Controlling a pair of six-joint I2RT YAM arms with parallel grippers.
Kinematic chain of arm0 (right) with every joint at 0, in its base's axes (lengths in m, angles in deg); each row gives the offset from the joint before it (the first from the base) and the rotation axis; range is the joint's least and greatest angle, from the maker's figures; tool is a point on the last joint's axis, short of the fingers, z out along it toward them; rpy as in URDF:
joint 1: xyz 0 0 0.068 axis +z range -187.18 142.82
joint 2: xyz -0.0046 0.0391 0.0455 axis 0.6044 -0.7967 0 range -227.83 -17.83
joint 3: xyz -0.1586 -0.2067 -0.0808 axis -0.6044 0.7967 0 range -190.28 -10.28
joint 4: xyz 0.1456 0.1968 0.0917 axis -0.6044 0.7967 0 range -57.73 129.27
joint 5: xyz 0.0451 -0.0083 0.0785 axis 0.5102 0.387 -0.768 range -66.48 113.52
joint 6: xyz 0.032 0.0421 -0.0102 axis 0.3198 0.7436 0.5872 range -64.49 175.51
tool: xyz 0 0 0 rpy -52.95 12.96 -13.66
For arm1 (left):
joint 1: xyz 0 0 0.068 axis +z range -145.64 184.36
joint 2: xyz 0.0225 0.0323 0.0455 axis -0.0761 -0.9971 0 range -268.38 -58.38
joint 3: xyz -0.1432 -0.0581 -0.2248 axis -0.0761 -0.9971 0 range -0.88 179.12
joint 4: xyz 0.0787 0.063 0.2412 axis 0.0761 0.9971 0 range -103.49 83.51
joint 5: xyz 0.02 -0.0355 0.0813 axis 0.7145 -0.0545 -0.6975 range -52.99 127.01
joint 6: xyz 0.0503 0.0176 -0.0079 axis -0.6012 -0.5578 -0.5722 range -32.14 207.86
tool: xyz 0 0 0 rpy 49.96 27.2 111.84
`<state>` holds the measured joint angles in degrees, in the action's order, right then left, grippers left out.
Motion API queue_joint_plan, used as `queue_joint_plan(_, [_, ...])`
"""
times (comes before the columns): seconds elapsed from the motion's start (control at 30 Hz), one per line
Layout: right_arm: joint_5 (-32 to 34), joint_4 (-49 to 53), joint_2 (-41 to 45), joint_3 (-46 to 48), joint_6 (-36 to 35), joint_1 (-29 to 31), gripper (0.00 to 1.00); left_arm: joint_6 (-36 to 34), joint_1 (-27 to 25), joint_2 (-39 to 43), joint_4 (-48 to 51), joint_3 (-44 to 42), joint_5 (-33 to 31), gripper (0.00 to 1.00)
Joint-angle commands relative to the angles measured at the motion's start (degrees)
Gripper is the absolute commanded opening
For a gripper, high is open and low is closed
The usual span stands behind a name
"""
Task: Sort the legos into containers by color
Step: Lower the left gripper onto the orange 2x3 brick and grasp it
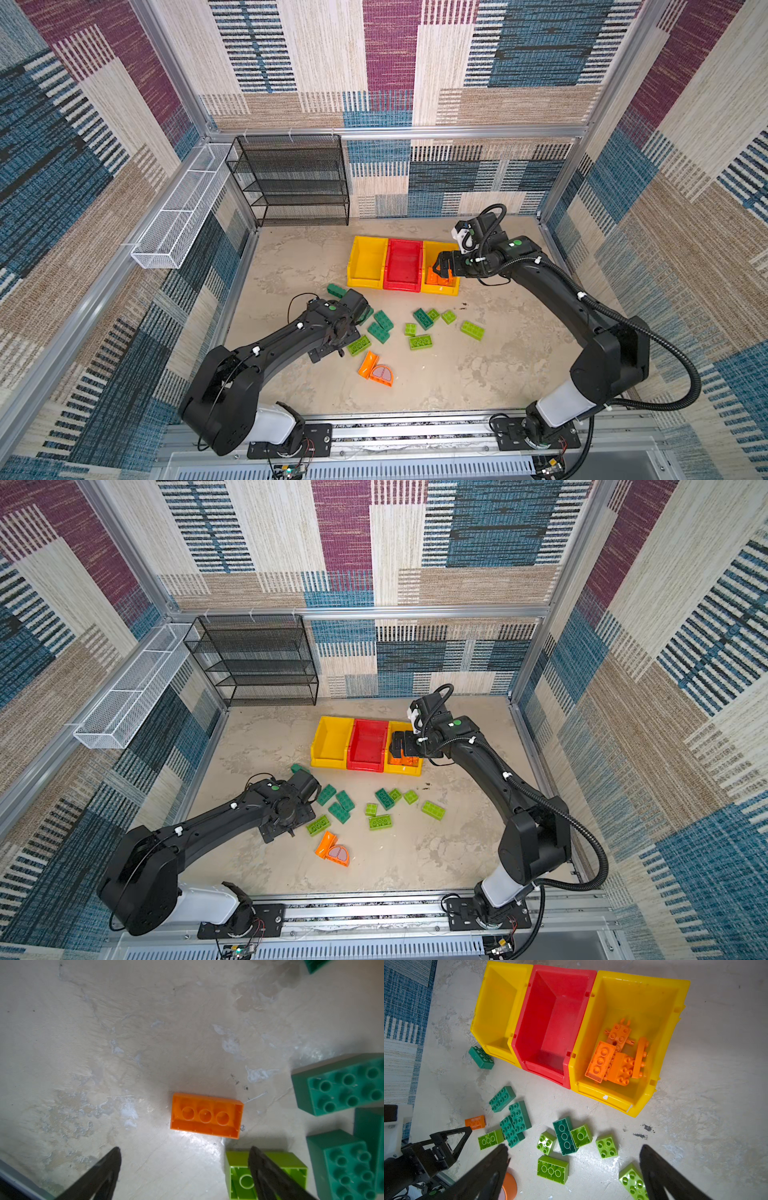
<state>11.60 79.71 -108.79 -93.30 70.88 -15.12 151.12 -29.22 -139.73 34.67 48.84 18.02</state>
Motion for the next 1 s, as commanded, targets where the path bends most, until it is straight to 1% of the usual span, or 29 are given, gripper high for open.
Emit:
queue_joint_plan(0.0, [0.7,-1.2,0.5,0.3,-0.1,0.1,1.00,-3.5,0.9,-2.0,-0.2,1.2,2.7,0.96])
queue_joint_plan(0.17, [1.3,-1.1,0.6,-0.5,-0.3,0.1,1.00,-5.1,2.4,-4.7,-2.7,1.3,5.2,0.96])
queue_joint_plan(0.63, [2.6,-0.5,0.8,0.2,-0.3,0.1,1.00,-9.3,5.6,-7.8,-9.2,-0.4,8.3,0.95])
queue_joint_plan(0.83, [2.7,0.3,0.5,-0.2,0.1,0.0,1.00,-10.3,6.7,-8.7,-11.5,-1.4,9.7,0.89])
queue_joint_plan(0.97, [3.2,1.1,0.3,-0.8,0.3,0.1,1.00,-10.6,7.2,-10.2,-11.7,-0.9,10.9,0.79])
